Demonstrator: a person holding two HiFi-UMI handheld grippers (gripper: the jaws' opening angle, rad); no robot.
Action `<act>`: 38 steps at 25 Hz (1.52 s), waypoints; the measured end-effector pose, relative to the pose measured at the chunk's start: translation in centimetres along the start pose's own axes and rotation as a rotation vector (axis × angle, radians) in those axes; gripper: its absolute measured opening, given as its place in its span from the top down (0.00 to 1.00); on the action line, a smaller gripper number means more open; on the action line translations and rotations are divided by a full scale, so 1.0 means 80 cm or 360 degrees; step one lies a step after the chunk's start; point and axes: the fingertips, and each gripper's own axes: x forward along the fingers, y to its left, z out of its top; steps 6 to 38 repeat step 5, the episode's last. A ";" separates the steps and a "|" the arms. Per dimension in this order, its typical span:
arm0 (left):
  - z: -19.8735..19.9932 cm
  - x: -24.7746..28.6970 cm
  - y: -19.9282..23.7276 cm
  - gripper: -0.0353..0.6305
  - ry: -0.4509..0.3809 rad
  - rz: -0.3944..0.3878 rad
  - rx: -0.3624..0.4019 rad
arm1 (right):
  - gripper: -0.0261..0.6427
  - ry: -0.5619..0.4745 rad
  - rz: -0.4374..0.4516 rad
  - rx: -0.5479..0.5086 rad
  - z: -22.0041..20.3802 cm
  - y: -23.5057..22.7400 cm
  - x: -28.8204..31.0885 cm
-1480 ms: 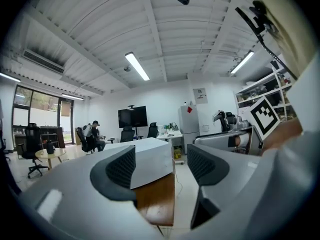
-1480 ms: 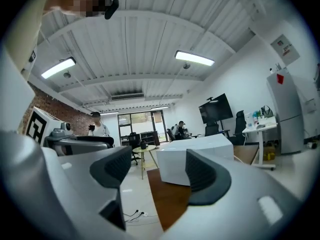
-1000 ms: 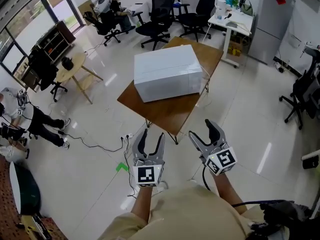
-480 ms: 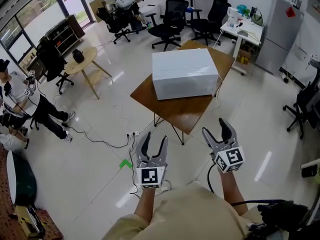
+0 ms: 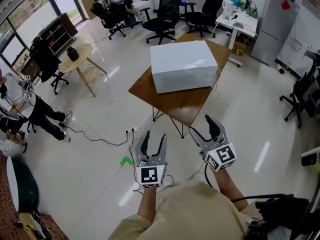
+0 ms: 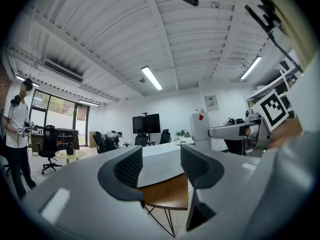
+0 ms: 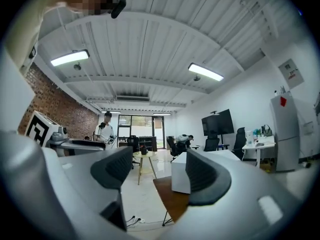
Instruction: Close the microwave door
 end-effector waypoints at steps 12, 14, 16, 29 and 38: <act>0.002 -0.016 0.008 0.59 0.0017 -0.0030 -0.0019 | 0.48 0.0004 -0.0132 0.0044 0.006 -0.014 -0.007; 0.002 -0.016 0.008 0.59 0.0017 -0.0030 -0.0019 | 0.48 0.0004 -0.0132 0.0044 0.006 -0.014 -0.007; 0.002 -0.016 0.008 0.59 0.0017 -0.0030 -0.0019 | 0.48 0.0004 -0.0132 0.0044 0.006 -0.014 -0.007; 0.002 -0.016 0.008 0.59 0.0017 -0.0030 -0.0019 | 0.48 0.0004 -0.0132 0.0044 0.006 -0.014 -0.007; 0.002 -0.016 0.008 0.59 0.0017 -0.0030 -0.0019 | 0.48 0.0004 -0.0132 0.0044 0.006 -0.014 -0.007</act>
